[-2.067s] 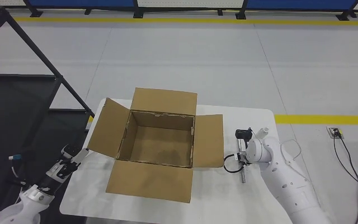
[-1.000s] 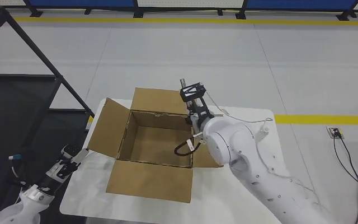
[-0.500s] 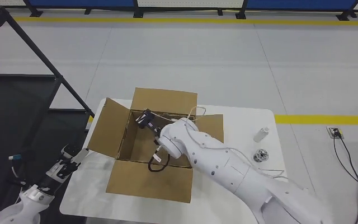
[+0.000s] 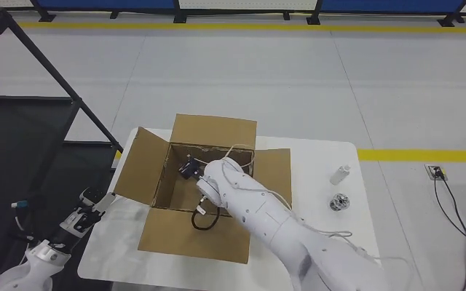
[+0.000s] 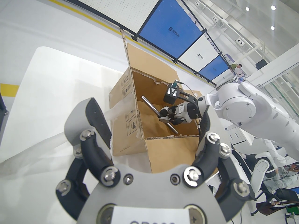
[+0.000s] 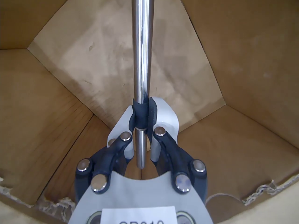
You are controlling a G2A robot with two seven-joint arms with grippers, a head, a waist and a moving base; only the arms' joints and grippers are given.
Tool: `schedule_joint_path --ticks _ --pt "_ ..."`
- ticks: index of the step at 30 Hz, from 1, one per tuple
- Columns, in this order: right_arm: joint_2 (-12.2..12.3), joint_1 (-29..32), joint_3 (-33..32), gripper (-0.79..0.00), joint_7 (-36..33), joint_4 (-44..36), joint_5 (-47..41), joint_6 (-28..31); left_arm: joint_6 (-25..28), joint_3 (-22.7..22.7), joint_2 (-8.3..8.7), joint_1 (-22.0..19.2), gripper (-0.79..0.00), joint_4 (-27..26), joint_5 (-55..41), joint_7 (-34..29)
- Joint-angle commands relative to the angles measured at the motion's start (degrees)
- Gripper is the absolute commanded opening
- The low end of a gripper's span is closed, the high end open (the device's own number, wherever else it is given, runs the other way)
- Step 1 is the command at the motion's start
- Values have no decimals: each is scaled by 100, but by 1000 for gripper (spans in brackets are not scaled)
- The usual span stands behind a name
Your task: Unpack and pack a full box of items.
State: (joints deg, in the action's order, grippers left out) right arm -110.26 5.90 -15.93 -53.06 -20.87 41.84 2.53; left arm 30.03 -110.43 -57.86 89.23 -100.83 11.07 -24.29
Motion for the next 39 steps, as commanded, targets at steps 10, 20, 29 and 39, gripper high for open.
schedule_joint_path --ticks 10,20,29,39 --pt "-457 45 -39 -785 231 872 26 51 0 0 0 0 0 0 0 0" --pt "-486 58 -92 -717 209 1054 -59 170 0 0 0 0 0 0 0 0" --pt "-486 58 -92 -600 209 1054 -59 170 0 0 0 0 0 0 0 0" --pt "-486 58 -92 -529 209 1054 -59 170 0 0 0 0 0 0 0 0"
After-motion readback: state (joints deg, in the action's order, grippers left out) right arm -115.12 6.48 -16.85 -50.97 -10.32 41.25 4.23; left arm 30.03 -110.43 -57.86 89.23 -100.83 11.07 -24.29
